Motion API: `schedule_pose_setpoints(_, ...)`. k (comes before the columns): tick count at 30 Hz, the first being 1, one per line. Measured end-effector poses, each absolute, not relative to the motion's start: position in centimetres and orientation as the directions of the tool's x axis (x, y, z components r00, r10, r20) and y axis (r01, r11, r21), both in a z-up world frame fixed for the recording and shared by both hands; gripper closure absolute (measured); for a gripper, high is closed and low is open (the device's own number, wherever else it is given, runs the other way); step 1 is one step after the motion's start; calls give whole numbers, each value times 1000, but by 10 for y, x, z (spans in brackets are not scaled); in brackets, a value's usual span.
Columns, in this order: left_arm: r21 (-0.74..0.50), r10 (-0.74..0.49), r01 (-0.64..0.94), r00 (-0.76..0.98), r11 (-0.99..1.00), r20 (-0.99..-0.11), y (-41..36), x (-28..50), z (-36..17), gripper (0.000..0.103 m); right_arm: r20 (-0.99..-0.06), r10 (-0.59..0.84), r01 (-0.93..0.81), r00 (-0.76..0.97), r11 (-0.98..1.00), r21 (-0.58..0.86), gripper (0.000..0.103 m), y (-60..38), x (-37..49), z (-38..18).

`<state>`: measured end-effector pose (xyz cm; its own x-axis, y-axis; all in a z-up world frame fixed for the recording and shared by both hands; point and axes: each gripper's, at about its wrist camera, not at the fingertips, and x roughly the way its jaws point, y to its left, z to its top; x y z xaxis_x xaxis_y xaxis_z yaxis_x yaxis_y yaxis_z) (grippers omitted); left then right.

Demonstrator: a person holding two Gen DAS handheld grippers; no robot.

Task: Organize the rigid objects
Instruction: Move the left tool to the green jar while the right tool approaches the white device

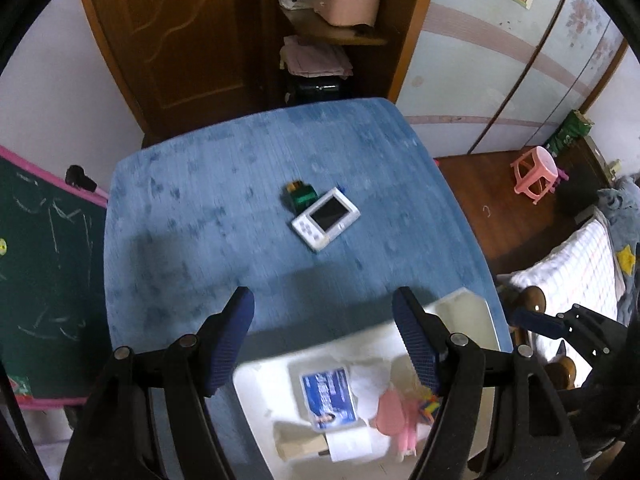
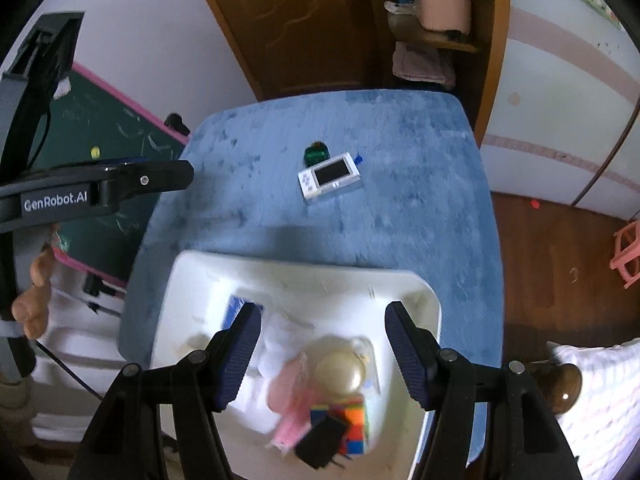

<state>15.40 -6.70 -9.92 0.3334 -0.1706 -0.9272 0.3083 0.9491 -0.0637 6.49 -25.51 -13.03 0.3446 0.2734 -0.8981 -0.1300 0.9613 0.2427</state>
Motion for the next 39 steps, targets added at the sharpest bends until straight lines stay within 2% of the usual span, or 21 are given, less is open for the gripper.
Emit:
schedule_pose_setpoints(5,-98,-189,296,297,950,-936,-69,194,-97,28,-897,267,-127,351,963,237,37,-252,111,-120)
schedule_pose_setpoints(8,-114,-188,267,273,957,-943,-68,220,-102,28,-897,243,-132,369,969,209,27,-250,136,-118)
schedule_pose_setpoints(16,-123,-163,220,174,968,-971,-79,281,-146,28,-905,246,-107,347,969,223,27,-241,194,-126)
schedule_pose_setpoints(25,-70,-73,219,7,973,-997,-98,342,-241,28,-933,276,102,228,947,305,27,-231,234,-215)
schedule_pose_setpoints(28,-91,-85,175,-41,980,-996,-98,353,-266,28,-934,292,160,206,932,327,27,-229,237,-243)
schedule_pose_setpoints(32,-130,-118,148,-85,981,-989,-102,358,-288,28,-933,302,204,194,918,340,27,-231,239,-263)
schedule_pose_setpoints(39,-120,-108,114,-107,986,-988,-107,358,-308,29,-939,290,254,187,909,332,27,-240,243,-277)
